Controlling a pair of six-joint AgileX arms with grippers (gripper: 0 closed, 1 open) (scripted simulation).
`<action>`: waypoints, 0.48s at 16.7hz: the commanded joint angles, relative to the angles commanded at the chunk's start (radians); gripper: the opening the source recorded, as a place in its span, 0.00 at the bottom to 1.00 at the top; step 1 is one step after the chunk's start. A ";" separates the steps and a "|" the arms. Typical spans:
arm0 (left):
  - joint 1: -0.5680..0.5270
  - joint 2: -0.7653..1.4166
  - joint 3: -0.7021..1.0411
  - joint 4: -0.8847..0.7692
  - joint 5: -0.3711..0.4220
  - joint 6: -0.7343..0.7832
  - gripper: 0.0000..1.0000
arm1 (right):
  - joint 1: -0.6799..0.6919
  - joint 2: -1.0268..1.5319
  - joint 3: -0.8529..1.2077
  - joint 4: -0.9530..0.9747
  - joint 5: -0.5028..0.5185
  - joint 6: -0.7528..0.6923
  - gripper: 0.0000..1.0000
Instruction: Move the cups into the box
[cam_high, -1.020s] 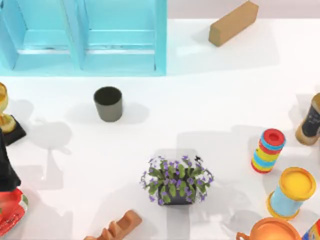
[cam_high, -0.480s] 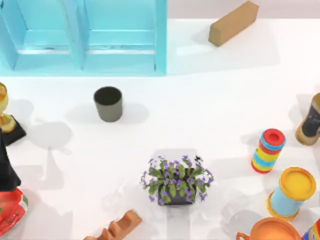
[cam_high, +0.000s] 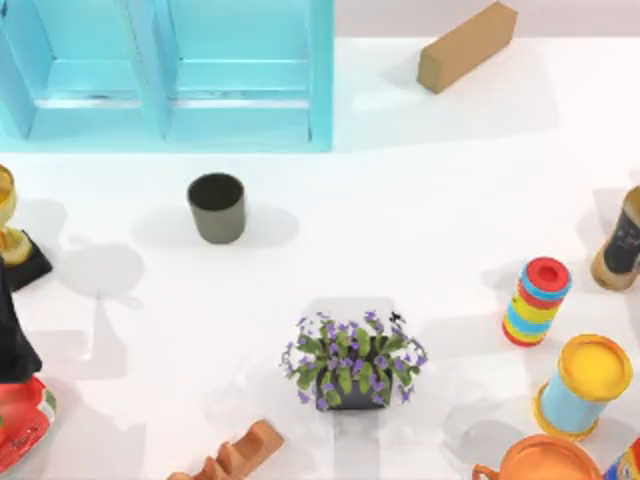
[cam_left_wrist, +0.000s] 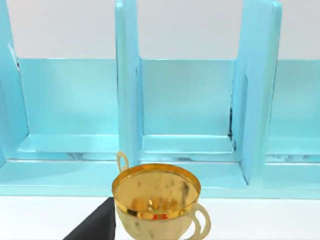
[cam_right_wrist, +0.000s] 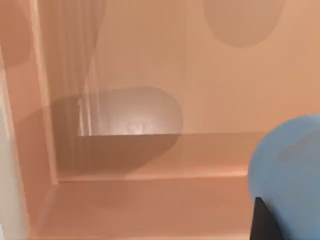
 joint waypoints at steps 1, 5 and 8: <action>0.000 0.000 0.000 0.000 0.000 0.000 1.00 | -0.006 0.004 -0.034 0.041 -0.001 -0.007 0.00; 0.000 0.000 0.000 0.000 0.000 0.000 1.00 | -0.016 0.012 -0.090 0.099 -0.002 -0.019 0.00; 0.000 0.000 0.000 0.000 0.000 0.000 1.00 | -0.016 0.012 -0.090 0.099 -0.002 -0.019 0.08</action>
